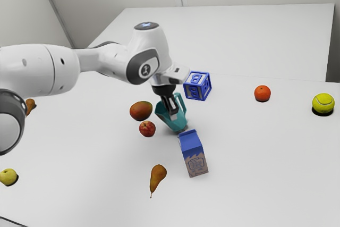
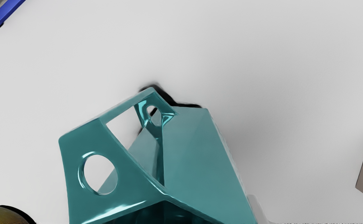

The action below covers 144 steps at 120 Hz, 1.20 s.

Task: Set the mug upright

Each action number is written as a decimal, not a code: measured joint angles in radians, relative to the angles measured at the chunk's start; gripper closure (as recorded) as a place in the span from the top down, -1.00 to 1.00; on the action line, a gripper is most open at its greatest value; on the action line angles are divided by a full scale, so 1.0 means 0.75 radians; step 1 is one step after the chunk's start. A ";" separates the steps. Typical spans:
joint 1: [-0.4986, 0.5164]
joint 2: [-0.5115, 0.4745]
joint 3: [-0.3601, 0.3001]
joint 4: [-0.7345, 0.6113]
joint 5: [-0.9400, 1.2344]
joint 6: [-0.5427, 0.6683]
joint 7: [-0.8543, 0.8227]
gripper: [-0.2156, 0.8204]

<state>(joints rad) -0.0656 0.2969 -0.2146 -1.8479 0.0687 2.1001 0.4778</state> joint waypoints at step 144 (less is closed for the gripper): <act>-0.029 -0.173 -0.019 0.246 0.074 -0.253 -0.329 0.42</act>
<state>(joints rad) -0.0877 0.1669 -0.2289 -1.6636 0.1239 1.9101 0.2314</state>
